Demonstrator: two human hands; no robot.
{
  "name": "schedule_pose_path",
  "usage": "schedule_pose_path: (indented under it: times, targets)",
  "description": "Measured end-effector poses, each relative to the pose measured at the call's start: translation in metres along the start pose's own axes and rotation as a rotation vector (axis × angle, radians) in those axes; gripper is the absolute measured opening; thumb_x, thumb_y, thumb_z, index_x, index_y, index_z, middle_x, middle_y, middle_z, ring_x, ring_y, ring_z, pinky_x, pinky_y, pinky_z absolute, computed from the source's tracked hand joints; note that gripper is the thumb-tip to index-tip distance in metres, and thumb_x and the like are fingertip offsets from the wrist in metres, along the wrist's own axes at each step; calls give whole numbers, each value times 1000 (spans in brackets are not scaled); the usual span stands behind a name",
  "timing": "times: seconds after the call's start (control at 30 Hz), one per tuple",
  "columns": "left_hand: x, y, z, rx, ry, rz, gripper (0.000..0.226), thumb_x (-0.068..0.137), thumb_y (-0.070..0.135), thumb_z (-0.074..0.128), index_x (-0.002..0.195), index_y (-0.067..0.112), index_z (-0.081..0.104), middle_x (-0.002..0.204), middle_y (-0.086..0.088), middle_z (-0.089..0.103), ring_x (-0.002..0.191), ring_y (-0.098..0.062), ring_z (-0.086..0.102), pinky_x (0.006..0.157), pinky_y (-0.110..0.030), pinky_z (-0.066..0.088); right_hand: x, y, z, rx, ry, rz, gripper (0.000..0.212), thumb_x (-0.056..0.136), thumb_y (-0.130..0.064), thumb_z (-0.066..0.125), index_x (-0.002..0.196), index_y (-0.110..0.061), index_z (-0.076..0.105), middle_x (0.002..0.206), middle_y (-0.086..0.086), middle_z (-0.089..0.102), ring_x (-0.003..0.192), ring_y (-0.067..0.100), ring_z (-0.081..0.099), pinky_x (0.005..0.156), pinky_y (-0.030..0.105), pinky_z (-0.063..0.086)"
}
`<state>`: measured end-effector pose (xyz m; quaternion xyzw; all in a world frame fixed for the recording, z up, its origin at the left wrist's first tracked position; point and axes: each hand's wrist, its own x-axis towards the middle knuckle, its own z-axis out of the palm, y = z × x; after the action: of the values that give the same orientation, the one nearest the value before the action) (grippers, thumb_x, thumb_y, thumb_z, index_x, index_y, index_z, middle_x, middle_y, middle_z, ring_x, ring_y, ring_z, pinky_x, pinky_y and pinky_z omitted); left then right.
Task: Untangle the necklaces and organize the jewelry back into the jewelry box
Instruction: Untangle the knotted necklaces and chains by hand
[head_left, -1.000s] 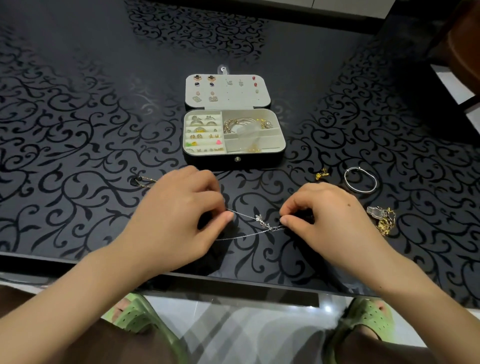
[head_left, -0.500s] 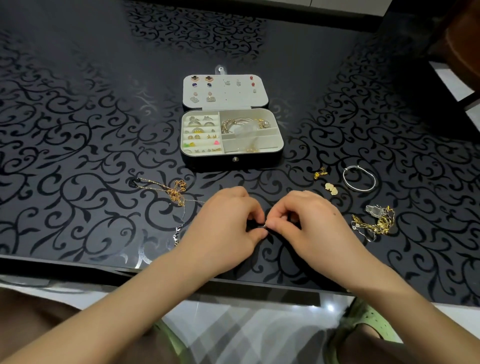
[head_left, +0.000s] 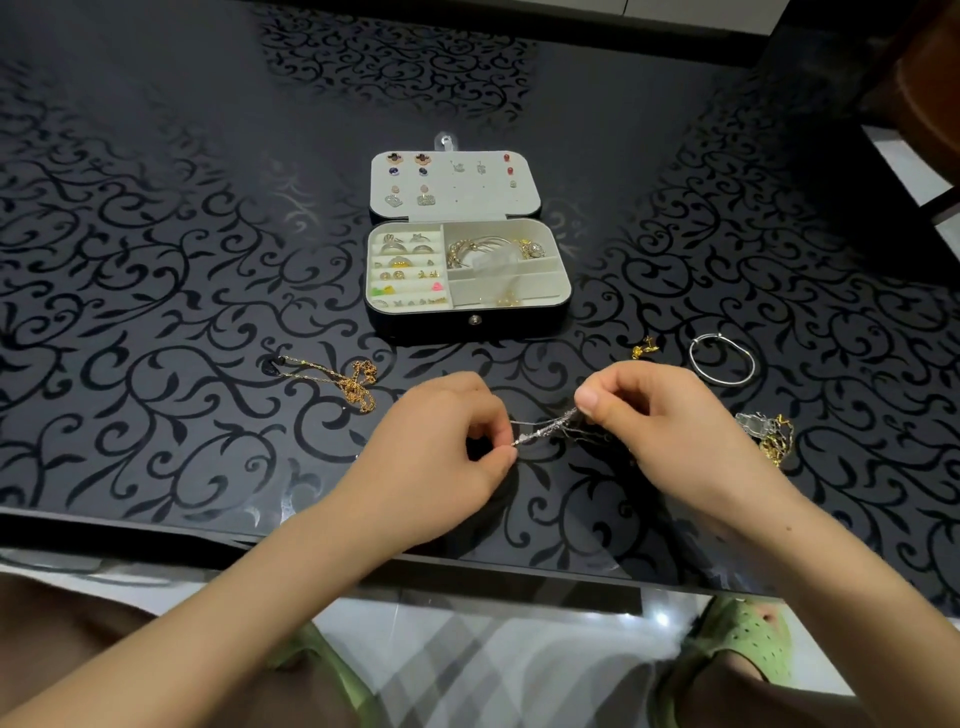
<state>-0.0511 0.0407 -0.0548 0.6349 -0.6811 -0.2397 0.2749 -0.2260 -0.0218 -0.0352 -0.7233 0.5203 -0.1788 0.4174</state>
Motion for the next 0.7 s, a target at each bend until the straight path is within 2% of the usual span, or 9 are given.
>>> schedule_pose_path:
  times: [0.1,0.2,0.27,0.37,0.4,0.47,0.57,0.7]
  targets:
    - [-1,0,-6,-158,-16,-79,17,74,6,67,62,15,61,78,5,65,76,-8,59,72,-19,46,1,2,1,113,1,43,25,91,-23,57,68,-15,62,52,-18,54,48,-6,45,50,4,33]
    - [2,0,-11,-465,-97,-254,15,69,3,66,57,7,58,82,2,71,79,-12,67,77,-28,54,2,1,1,241,-8,104,29,90,-22,59,62,-13,62,51,-13,52,44,-4,40,48,7,30]
    - [3,-1,-14,-675,-110,-320,10,61,5,59,54,4,53,79,-4,72,75,-17,68,67,-27,55,4,2,2,236,-7,125,32,89,-24,60,60,-12,62,51,-11,51,44,-3,39,48,9,29]
    - [3,-1,-18,-893,-85,-375,11,55,1,47,47,7,41,68,-13,66,60,-18,62,43,-20,40,7,3,1,158,26,121,33,90,-28,60,60,-13,61,52,-12,54,49,0,43,55,16,33]
    - [3,-1,-19,-921,-71,-382,13,53,1,45,46,9,38,65,-13,64,55,-17,58,40,-19,34,7,3,0,117,35,109,33,90,-29,60,61,-12,62,56,-8,56,52,4,45,57,19,35]
    - [2,-3,-20,-916,-43,-383,15,49,1,42,42,12,35,59,-10,59,50,-14,51,40,-16,28,7,2,-1,38,40,80,33,90,-31,59,63,-13,62,59,-5,56,53,4,44,55,15,36]
    - [2,-6,-20,-804,-53,-359,17,49,6,44,40,17,37,59,-6,56,52,-9,48,44,-13,32,6,-1,-2,19,32,50,30,91,-29,57,67,-13,64,65,-6,61,57,3,48,58,17,37]
    - [4,-7,-20,-744,-104,-348,15,52,8,46,41,17,39,62,-5,58,57,-7,50,49,-13,34,6,-3,1,-44,25,-28,15,91,-23,57,81,-20,67,79,-10,66,73,2,57,68,16,41]
